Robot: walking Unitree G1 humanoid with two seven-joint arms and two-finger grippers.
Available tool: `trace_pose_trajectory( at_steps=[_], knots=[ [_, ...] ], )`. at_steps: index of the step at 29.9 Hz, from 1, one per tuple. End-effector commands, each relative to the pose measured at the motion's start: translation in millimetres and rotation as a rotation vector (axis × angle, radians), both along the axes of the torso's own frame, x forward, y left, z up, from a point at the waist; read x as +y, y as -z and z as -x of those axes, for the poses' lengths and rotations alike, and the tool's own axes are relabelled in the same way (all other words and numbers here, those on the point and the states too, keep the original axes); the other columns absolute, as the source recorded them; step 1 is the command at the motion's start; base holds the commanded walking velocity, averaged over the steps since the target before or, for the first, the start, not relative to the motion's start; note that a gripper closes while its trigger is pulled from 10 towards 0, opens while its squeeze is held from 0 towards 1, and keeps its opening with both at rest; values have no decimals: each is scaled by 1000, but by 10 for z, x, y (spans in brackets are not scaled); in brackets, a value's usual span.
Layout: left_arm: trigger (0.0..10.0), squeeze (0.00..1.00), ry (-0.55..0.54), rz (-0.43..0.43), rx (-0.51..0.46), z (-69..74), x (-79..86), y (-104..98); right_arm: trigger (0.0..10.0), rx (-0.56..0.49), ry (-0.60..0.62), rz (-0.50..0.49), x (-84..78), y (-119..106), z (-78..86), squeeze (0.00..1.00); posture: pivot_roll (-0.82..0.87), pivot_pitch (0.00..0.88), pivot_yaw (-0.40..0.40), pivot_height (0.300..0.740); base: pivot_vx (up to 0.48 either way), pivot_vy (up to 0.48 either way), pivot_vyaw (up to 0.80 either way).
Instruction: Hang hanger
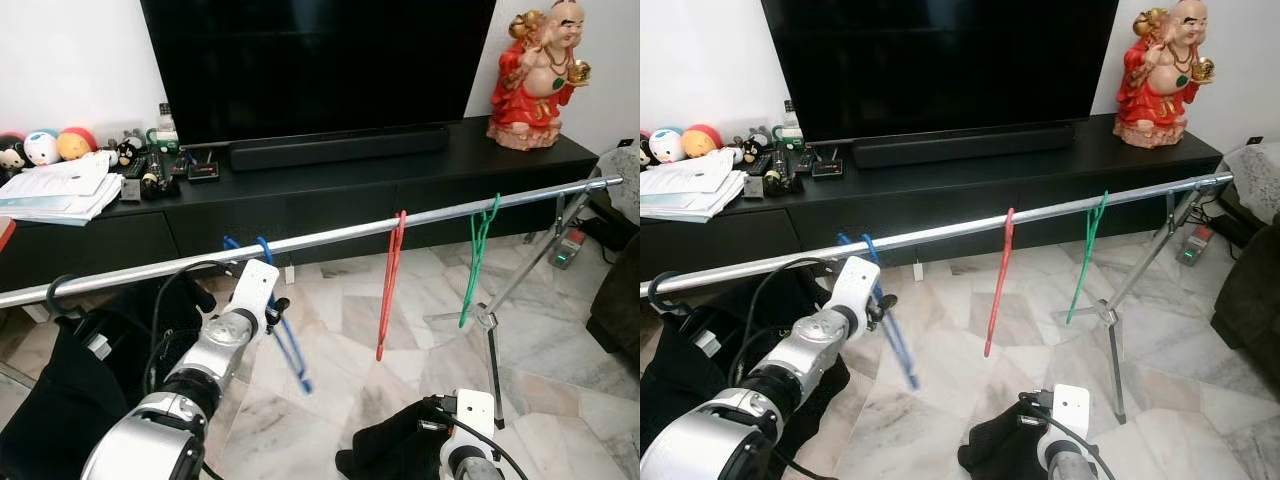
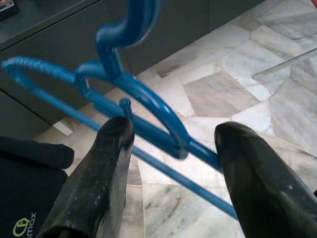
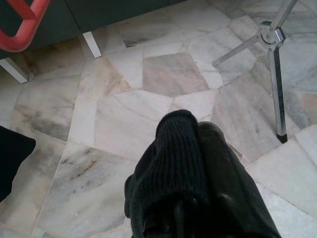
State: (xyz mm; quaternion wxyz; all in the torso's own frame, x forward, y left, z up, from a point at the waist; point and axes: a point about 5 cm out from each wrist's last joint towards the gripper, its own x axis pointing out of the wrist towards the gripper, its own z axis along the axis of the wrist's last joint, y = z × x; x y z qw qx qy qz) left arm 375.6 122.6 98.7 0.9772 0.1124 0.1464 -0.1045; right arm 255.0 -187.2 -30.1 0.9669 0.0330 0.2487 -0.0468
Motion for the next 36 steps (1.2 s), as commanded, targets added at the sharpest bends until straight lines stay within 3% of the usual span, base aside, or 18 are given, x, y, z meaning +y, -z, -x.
trace_pose_trajectory(
  at_steps=[1,15,25,26,27,28,29,36],
  knots=[
    [10000,0,-46,-25,3,-33,33,-37,10000,27,12,-3,-40,41,49,0,21,64,29,740,0,0,0],
    [10000,0,-171,-35,42,-55,127,-41,10000,121,19,-17,-50,162,172,0,27,65,30,740,0,0,0],
    [10000,0,-122,-14,37,-65,62,-66,10000,143,26,-20,-86,178,192,0,27,66,31,740,0,0,0],
    [7922,0,-114,-4,37,-64,55,-66,10000,143,26,-21,-81,176,187,0,24,65,32,740,0,0,0],
    [2353,0,-106,4,38,-63,49,-64,10000,142,26,-21,-75,172,179,0,21,65,31,740,0,0,0],
    [2353,0,-106,4,38,-63,49,-64,10000,142,26,-21,-75,172,179,0,21,65,31,740,0,0,0],
    [0,0,-101,10,38,-62,46,-61,10000,141,26,-21,-70,170,174,0,21,65,32,740,0,0,0],
    [0,0,-102,10,33,-70,109,-76,10000,107,19,-21,-18,99,65,0,25,66,29,740,0,0,0]
  ],
)
